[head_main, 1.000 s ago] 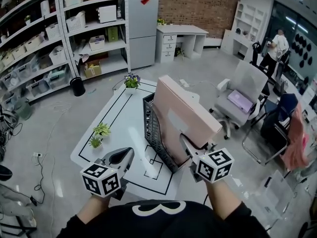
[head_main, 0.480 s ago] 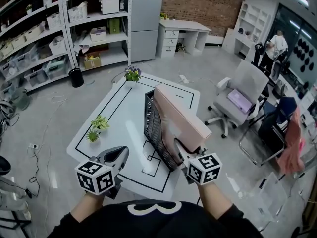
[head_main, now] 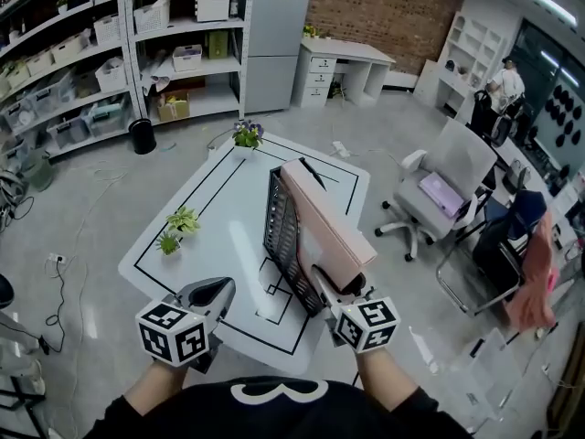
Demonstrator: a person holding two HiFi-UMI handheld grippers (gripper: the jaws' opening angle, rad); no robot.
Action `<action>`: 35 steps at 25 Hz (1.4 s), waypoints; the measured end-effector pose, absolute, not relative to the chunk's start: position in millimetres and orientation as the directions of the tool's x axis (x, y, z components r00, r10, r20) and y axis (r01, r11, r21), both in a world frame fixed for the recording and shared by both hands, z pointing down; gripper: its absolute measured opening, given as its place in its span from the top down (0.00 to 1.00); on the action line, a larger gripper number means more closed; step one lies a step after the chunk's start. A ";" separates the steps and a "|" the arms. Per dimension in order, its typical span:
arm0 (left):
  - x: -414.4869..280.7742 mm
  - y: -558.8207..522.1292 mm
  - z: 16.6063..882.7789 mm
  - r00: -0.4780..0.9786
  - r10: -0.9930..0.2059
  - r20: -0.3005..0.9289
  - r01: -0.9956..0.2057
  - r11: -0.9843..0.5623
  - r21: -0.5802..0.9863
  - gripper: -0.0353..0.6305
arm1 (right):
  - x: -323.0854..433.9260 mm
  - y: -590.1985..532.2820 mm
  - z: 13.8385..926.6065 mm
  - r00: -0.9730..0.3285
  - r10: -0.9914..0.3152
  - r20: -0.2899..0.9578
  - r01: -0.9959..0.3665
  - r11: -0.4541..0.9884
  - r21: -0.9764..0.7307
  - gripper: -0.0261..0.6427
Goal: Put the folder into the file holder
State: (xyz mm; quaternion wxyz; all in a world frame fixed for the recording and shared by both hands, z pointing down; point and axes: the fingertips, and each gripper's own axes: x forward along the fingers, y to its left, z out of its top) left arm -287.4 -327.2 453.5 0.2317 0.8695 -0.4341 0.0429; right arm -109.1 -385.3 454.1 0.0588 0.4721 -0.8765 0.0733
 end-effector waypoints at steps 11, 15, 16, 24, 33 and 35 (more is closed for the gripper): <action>-239.0 -271.3 430.5 0.640 -0.725 0.255 -0.759 -0.544 0.358 0.94 | -57.2 -313.4 430.9 -0.583 -0.802 0.131 -0.808 0.556 -0.194 0.55; -206.9 -243.0 420.0 0.665 -0.705 0.247 -0.739 -0.572 0.356 0.94 | -47.5 -268.4 416.1 -0.667 -0.737 0.110 -0.734 0.624 -0.266 0.60; -197.8 -234.9 418.7 0.672 -0.698 0.248 -0.733 -0.579 0.356 0.94 | -45.0 -257.6 413.0 -0.685 -0.721 0.106 -0.715 0.639 -0.283 0.67; -145.8 -173.7 409.7 0.699 -0.674 0.236 -0.708 -0.609 0.358 0.94 | -25.6 -184.1 411.5 -0.781 -0.616 0.102 -0.594 0.682 -0.427 0.95; -104.2 -112.1 399.3 0.702 -0.672 0.235 -0.709 -0.628 0.321 0.94 | -5.2 -117.8 405.8 -0.816 -0.567 0.116 -0.562 0.728 -0.392 0.95; -95.7 -100.8 399.3 0.707 -0.666 0.236 -0.705 -0.639 0.307 0.94 | -0.5 -106.5 405.7 -0.817 -0.563 0.122 -0.564 0.738 -0.371 0.96</action>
